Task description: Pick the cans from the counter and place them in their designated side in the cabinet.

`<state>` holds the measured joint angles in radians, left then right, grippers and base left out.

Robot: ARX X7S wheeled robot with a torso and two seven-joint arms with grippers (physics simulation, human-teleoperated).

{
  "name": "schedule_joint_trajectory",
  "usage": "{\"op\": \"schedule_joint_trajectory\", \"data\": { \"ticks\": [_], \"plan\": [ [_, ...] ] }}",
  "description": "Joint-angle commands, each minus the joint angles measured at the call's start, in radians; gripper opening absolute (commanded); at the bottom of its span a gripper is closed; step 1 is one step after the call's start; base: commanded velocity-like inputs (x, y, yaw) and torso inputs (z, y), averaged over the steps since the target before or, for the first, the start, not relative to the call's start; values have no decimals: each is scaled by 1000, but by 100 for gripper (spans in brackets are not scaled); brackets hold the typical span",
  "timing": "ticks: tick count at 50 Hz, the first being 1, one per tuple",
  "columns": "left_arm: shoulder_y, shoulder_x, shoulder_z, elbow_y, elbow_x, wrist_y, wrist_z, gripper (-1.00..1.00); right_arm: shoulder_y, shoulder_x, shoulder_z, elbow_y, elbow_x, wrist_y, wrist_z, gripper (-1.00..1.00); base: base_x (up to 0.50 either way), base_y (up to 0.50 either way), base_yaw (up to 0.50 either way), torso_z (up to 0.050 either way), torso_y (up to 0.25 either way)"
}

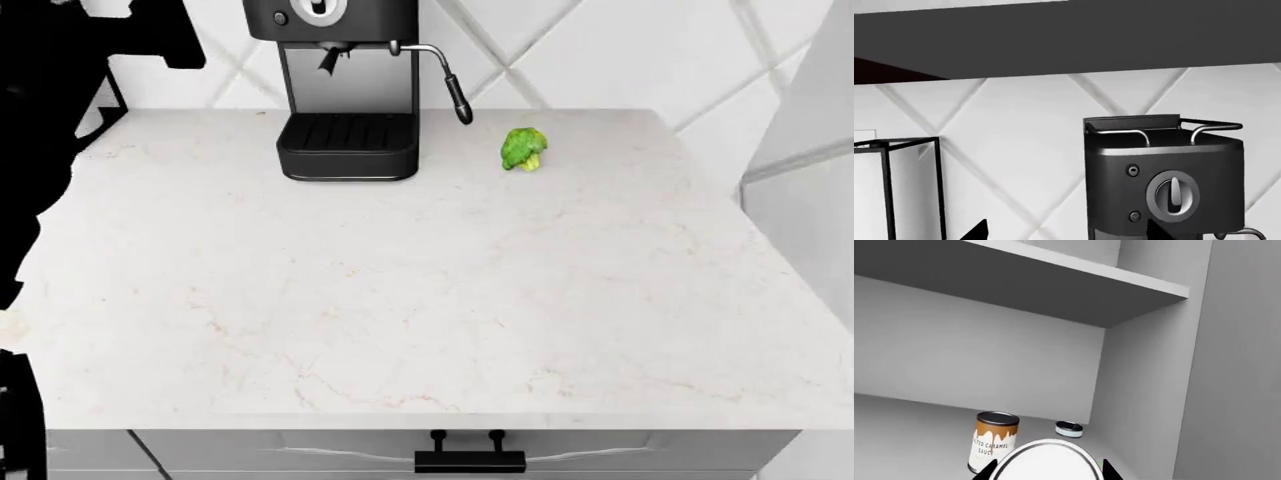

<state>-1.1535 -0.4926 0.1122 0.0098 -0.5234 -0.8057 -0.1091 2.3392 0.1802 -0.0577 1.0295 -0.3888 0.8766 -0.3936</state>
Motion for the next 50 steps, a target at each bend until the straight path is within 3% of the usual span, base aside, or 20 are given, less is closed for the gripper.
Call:
{"op": "schedule_joint_trajectory", "data": {
  "ticks": [1, 25, 40, 50],
  "plan": [
    [-110, 14, 21, -191, 83, 99, -4, 100, 17, -8, 9, 15, -39, -40, 25, -100, 0, 0, 0, 0, 0],
    [-143, -4, 24, -235, 100, 116, 1, 100, 17, -27, 12, 36, 5, -64, -3, -100, 0, -127, 0, 0, 1],
    [-277, 17, 65, -585, 212, 314, 15, 100, 17, -32, 13, 35, 20, -67, -13, -100, 0, 0, 0, 1, 1],
    [-391, 11, 102, -785, 245, 382, 100, 100, 17, -32, 13, 35, 20, -67, -13, -100, 0, 0, 0, 0, 1]
  ]
}}
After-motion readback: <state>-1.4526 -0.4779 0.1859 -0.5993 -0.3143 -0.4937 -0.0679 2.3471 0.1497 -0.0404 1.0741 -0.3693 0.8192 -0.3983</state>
